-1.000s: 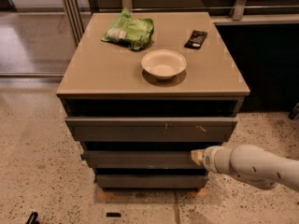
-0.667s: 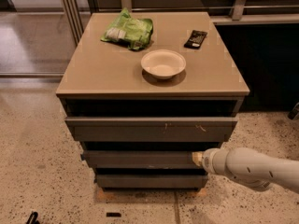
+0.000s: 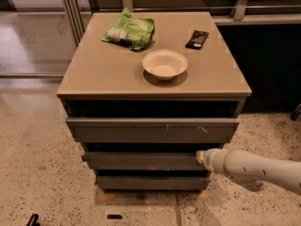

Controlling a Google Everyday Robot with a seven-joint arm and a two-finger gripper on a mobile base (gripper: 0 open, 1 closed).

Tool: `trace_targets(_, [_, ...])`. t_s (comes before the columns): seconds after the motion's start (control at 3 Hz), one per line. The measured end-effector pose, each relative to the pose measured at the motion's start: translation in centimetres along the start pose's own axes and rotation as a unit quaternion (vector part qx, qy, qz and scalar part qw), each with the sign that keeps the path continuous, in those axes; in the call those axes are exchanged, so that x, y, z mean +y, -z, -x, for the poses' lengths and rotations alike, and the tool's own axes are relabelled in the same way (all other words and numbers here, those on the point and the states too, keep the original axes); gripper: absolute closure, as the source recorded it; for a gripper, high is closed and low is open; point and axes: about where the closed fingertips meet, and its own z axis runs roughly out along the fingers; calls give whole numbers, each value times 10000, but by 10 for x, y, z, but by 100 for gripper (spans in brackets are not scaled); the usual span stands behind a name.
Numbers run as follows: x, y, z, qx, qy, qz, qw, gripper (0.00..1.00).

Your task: Open middle drawer

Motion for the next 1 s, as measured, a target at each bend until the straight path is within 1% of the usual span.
trace_targets(0.33, [-9,-30,26,-50,35,-52,10000,100])
trace_targets(0.67, [-10,-30,27,-52,37,-55,10000,100])
trace_targets(1.0, [-20,-43,16,22,-163,-263,9995,100])
